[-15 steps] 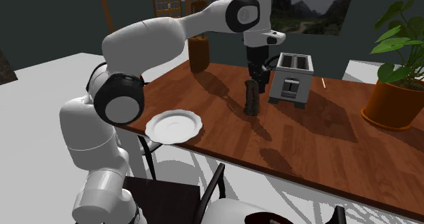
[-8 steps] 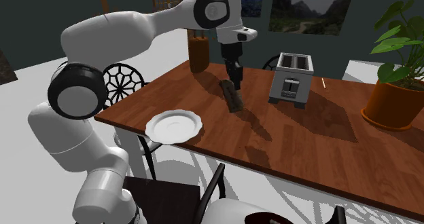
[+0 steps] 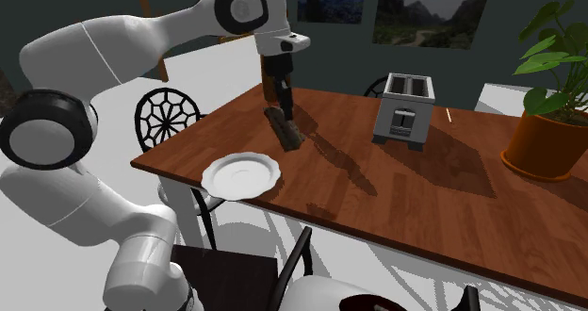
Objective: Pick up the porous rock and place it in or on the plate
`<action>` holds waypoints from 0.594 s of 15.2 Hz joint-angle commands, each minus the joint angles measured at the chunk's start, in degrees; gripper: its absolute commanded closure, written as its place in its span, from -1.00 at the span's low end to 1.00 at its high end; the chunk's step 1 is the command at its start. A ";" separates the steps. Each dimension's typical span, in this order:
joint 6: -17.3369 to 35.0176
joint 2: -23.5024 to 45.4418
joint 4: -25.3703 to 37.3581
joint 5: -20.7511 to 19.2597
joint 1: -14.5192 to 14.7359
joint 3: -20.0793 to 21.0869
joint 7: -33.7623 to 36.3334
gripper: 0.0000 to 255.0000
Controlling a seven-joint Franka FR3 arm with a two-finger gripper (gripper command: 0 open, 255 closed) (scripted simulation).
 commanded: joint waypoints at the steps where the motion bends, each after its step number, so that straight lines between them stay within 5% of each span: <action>1: -1.20 -2.80 -1.45 1.06 0.71 -0.04 0.57 1.00; 9: -7.57 -13.83 -5.48 5.78 4.45 1.46 5.28 1.00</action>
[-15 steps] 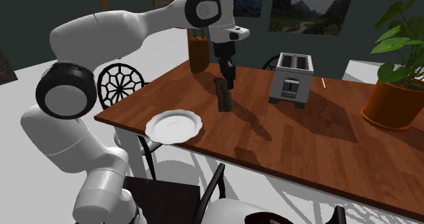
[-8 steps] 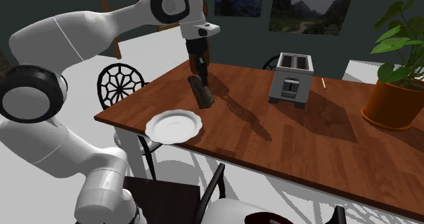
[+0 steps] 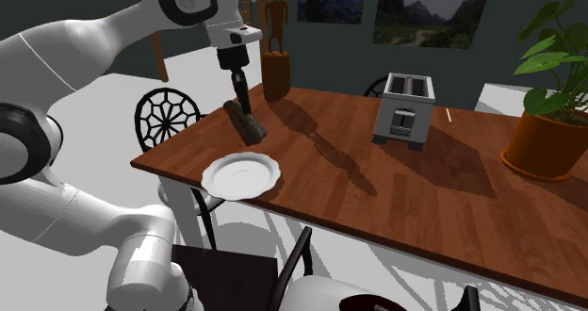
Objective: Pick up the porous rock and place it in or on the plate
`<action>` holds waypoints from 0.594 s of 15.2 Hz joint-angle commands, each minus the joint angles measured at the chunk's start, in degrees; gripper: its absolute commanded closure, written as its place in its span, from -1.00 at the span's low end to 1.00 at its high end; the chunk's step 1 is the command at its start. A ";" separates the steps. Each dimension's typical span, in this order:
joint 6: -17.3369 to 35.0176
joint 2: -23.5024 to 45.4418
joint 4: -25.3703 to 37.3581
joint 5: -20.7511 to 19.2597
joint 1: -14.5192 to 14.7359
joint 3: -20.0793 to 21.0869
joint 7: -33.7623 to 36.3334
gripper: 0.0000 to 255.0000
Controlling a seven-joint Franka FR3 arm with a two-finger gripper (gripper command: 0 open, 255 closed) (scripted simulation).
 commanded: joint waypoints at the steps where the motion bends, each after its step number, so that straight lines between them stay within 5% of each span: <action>1: -1.10 -2.46 -1.27 1.07 0.86 0.30 1.05 1.00; 9: 4.37 -6.15 -10.35 2.25 1.95 0.47 0.72 1.00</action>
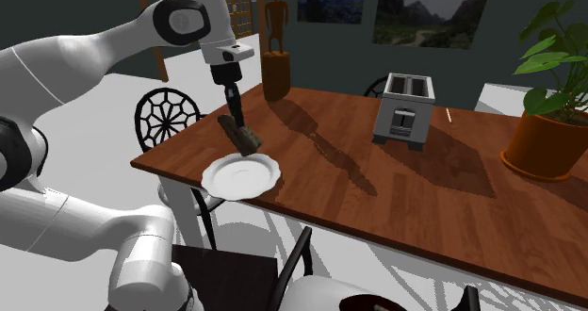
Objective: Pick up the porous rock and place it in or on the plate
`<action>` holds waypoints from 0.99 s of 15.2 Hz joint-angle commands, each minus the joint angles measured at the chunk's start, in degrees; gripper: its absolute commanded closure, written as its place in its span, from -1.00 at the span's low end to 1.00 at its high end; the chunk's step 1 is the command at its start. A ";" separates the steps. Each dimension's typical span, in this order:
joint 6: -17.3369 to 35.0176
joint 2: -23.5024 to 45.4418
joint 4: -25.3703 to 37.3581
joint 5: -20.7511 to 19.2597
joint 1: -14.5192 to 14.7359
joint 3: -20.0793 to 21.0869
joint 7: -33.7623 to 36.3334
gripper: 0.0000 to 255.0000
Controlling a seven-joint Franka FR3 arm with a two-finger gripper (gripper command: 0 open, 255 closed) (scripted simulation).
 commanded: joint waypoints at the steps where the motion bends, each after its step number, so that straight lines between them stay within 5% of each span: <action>1: 1.30 -0.80 -2.06 0.23 0.24 0.00 -0.15 1.00; 15: 9.28 -4.90 -14.06 2.14 1.76 1.17 -0.27 1.00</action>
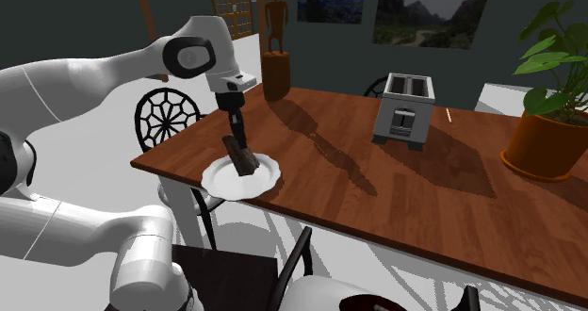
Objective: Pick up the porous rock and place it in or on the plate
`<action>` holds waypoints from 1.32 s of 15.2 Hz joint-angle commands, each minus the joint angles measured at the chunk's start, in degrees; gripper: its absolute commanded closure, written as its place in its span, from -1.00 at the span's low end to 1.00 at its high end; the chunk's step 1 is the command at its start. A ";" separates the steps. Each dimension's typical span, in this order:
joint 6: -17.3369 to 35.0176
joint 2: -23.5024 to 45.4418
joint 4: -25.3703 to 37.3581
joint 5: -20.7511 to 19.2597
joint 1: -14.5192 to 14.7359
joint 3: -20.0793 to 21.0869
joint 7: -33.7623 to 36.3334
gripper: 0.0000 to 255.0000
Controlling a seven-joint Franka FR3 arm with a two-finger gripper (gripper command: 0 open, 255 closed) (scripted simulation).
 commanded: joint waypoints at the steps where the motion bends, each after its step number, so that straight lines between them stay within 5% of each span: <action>1: 0.28 -0.07 -0.31 0.06 0.03 0.06 0.01 1.00; 6: 0.28 -0.06 -0.31 0.04 0.06 0.05 0.03 1.00; 7: 0.24 -0.06 -0.27 0.03 0.05 0.02 0.00 -1.00; 12: 0.28 -0.06 -0.31 0.04 0.06 0.05 0.03 -1.00; 16: -6.32 2.39 8.75 -1.04 -0.78 -0.57 0.69 -1.00; 20: -6.32 2.39 8.75 -1.04 -0.78 -0.57 0.69 -1.00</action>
